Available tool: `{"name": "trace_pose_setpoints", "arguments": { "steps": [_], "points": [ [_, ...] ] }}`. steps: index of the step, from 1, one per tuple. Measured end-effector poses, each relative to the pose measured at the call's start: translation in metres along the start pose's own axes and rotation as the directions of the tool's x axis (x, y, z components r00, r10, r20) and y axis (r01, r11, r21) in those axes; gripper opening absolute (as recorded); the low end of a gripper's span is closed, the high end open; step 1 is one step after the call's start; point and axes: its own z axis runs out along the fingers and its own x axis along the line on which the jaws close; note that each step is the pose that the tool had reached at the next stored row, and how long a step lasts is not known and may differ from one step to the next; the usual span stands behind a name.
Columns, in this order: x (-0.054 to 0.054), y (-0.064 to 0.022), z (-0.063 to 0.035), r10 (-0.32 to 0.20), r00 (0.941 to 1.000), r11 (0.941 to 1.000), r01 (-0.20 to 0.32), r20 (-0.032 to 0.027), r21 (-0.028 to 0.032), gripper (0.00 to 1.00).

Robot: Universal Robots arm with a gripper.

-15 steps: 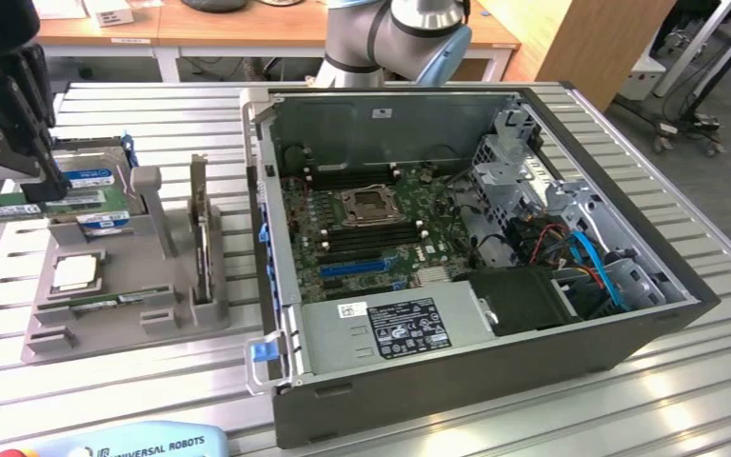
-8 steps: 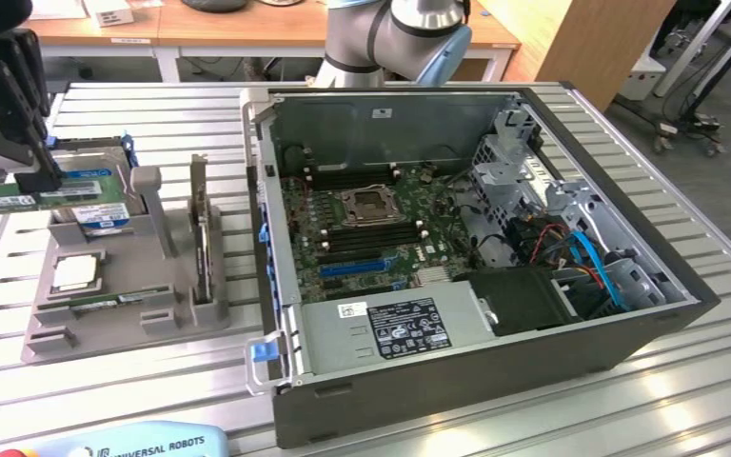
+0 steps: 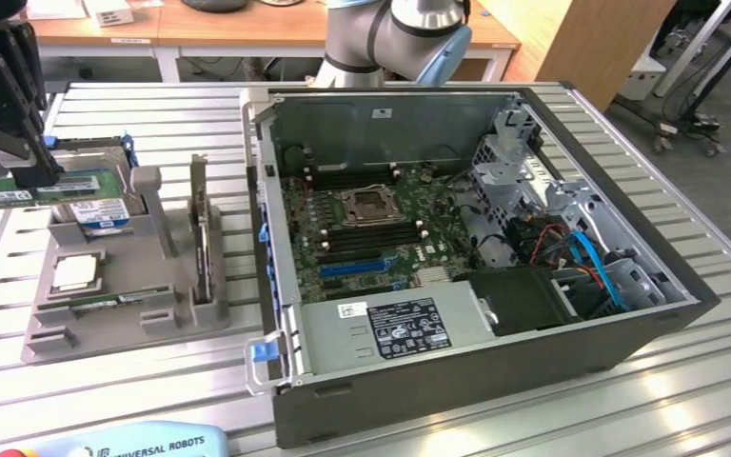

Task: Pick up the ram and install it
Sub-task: 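Pick up the ram and move it above insertion slot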

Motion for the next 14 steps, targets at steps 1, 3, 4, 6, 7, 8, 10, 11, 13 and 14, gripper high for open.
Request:
{"name": "trace_pose_setpoints", "arguments": {
  "steps": [1,3,4,6,7,8,10,11,13,14],
  "points": [
    [0.0,0.0,0.0,0.0,1.0,1.0,0.0,0.0,0.0,0.11],
    [0.0,-0.0004,-0.0001,0.0,1.0,1.0,0.0,-0.0001,-0.0001,0.11],
    [0.0,-0.0007,-0.0001,0.0,1.0,1.0,0.0,0.0,-0.0001,0.11],
    [0.0,-0.0015,-0.0001,0.0,1.0,1.0,0.0,0.0002,0.0,0.11],
    [0.0,-0.0019,-0.0001,0.0,1.0,1.0,0.0,0.0003,0.0,0.11],
    [0.0001,-0.0026,-0.0001,0.0,1.0,1.0,0.0,0.0002,0.0,0.11],
    [0.0001,-0.0042,-0.0002,0.0,1.0,1.0,0.0,0.0002,0.0,0.11],
    [0.0001,-0.0052,-0.0002,0.0,1.0,1.0,0.0,0.0002,0.0,0.11],
    [0.0001,-0.0075,-0.0003,0.0,1.0,1.0,0.0,0.0002,-0.0001,0.11],
    [0.0001,-0.0088,-0.0003,0.0,1.0,1.0,0.0,0.0003,0.0,0.11]
  ]
}}
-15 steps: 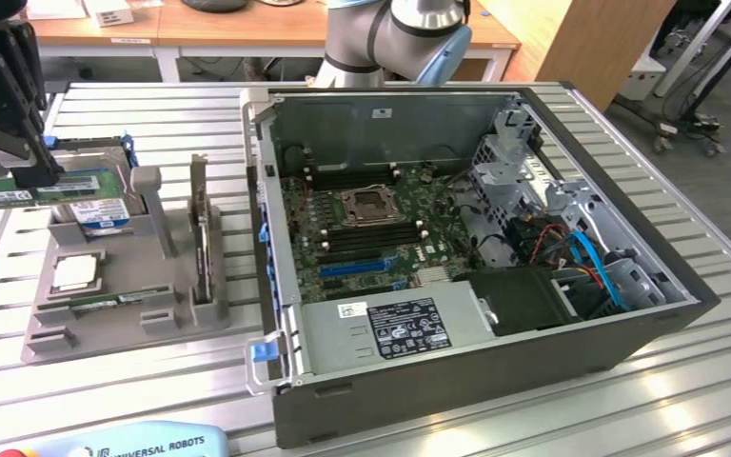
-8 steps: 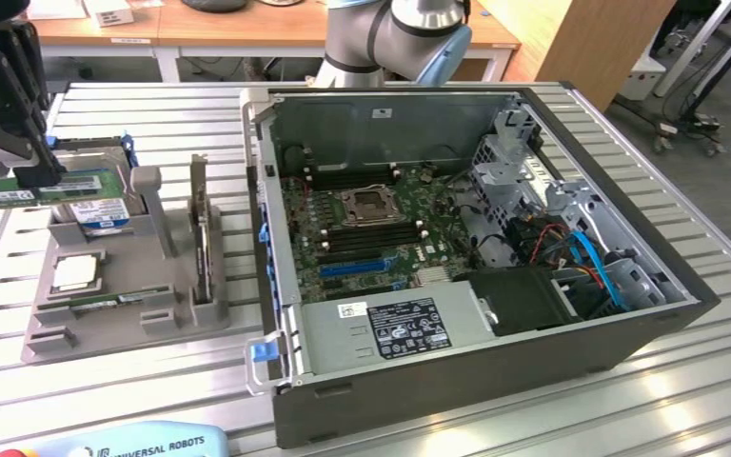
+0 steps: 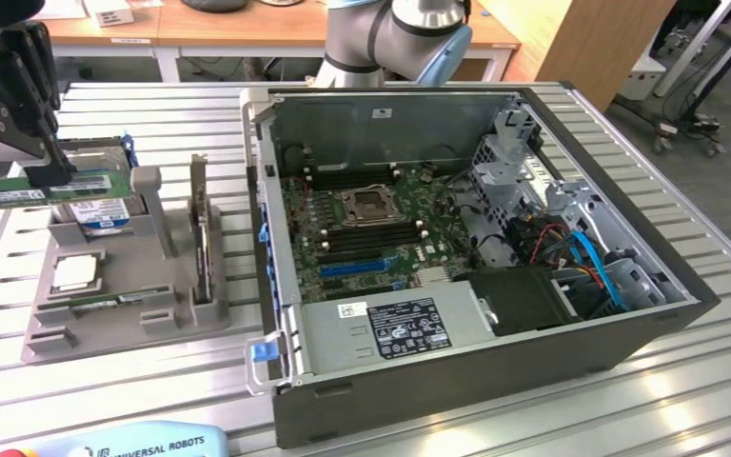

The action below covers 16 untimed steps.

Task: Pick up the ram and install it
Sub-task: 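Pick up the ram and move it above insertion slot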

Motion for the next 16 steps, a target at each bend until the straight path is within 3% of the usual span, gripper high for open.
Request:
{"name": "trace_pose_setpoints", "arguments": {
  "steps": [10,16],
  "points": [
    [0.0,-0.0141,-0.0005,0.0,1.0,1.0,0.0,-0.0001,0.0,0.11],
    [0.0,-0.0175,-0.0006,0.0,1.0,1.0,0.0,0.0,0.0,0.11]
  ]
}}
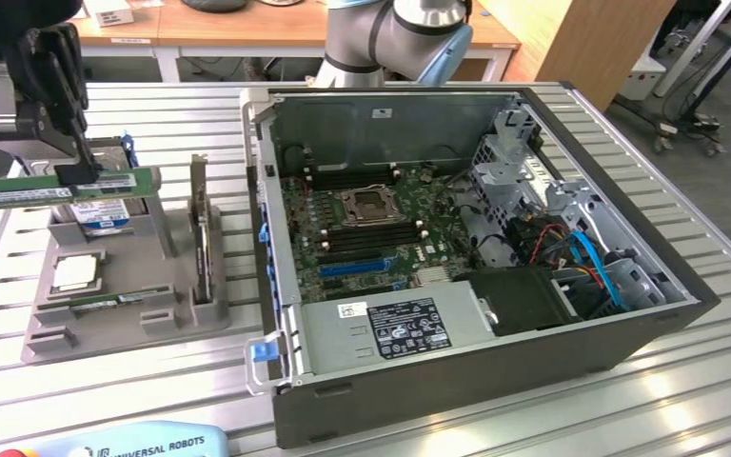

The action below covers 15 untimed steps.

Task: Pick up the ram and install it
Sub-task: 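Pick up the ram and move it above insertion slot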

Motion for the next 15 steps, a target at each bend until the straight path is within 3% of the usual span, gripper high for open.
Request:
{"name": "trace_pose_setpoints", "arguments": {
  "steps": [15],
  "points": [
    [0.0,-0.0023,-0.0001,0.0,1.0,1.0,0.0,0.0,0.0001,0.11]
  ]
}}
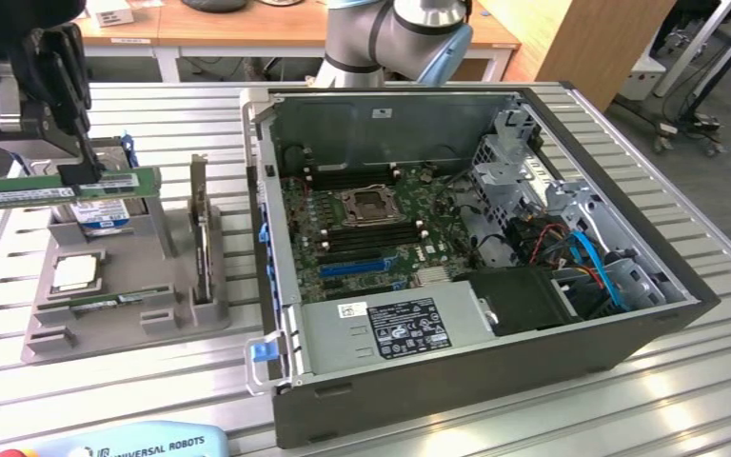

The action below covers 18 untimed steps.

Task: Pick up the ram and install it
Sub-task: 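Pick up the ram and move it above insertion slot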

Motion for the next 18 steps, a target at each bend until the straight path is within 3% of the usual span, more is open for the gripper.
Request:
{"name": "trace_pose_setpoints", "arguments": {
  "steps": [18],
  "points": [
    [0.001,-0.0342,-0.0012,0.0,1.0,1.0,0.0,-0.0001,-0.0001,0.11]
  ]
}}
